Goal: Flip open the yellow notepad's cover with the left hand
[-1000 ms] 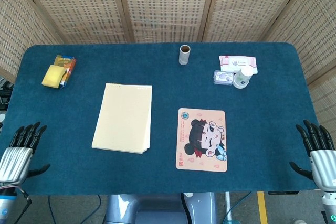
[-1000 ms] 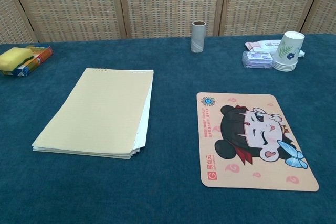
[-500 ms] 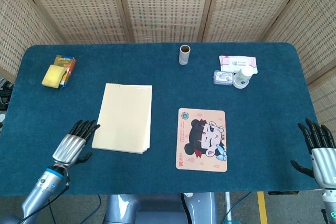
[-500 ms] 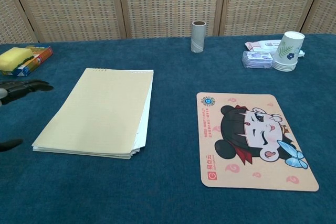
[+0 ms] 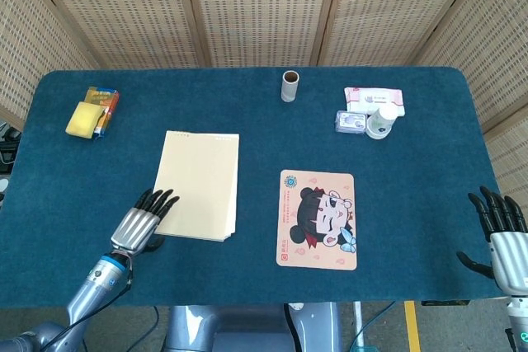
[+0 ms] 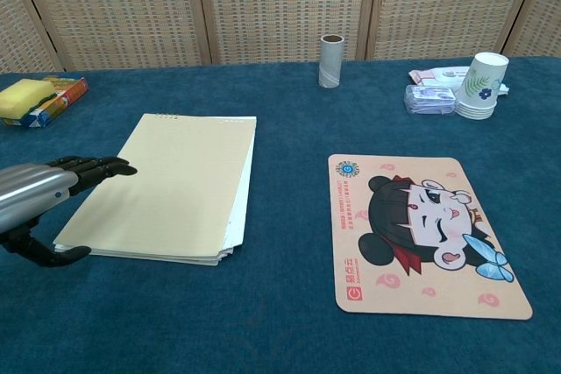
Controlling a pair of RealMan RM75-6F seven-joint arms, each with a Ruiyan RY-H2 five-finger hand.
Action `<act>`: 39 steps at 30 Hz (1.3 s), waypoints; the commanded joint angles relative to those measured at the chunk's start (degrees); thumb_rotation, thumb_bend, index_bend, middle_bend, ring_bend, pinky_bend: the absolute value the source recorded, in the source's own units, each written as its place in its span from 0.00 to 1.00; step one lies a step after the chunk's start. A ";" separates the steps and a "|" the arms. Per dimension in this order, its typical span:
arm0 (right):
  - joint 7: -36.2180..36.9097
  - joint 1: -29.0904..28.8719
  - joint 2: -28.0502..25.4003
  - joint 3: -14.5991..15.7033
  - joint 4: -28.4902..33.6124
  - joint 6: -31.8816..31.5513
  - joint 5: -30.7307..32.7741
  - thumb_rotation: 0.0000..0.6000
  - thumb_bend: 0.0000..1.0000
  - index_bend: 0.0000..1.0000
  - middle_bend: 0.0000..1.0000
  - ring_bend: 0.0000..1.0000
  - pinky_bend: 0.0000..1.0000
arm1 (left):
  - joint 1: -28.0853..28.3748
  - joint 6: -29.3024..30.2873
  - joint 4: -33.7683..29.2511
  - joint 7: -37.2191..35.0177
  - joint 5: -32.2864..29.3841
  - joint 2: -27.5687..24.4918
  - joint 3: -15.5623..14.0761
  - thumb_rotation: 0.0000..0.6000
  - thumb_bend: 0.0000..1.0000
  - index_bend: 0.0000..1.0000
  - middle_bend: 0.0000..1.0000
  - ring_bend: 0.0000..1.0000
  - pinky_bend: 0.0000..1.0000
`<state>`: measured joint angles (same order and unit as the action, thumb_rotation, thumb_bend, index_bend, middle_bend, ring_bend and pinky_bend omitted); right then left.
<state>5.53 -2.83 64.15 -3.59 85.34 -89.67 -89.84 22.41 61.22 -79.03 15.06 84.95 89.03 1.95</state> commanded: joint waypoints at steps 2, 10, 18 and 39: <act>0.21 -0.04 -0.04 -0.04 -0.01 0.10 0.11 1.00 0.00 0.00 0.00 0.00 0.00 | 0.31 -0.14 0.54 -0.28 -0.37 0.44 -0.29 1.00 0.35 0.00 0.00 0.00 0.00; 0.49 -0.01 -0.12 -0.01 -0.01 -0.03 0.01 1.00 0.00 0.00 0.00 0.00 0.00 | 0.60 0.04 3.21 -0.95 -0.86 2.07 -0.86 1.00 0.35 0.00 0.00 0.00 0.00; 0.57 -0.09 -0.07 0.02 -0.05 0.10 -0.02 1.00 0.00 0.00 0.00 0.00 0.00 | 0.80 0.93 5.79 -2.59 -0.66 3.53 -0.95 1.00 0.35 0.00 0.00 0.00 0.00; 0.59 -0.20 0.15 0.08 -0.24 0.31 0.06 1.00 0.00 0.00 0.00 0.00 0.00 | 1.78 1.77 11.79 -6.27 -1.56 6.87 -0.27 1.00 0.46 0.00 0.00 0.00 0.00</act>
<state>6.11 -3.03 64.31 -3.52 85.10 -89.37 -89.79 24.14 63.00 -67.25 8.84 83.44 95.89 1.63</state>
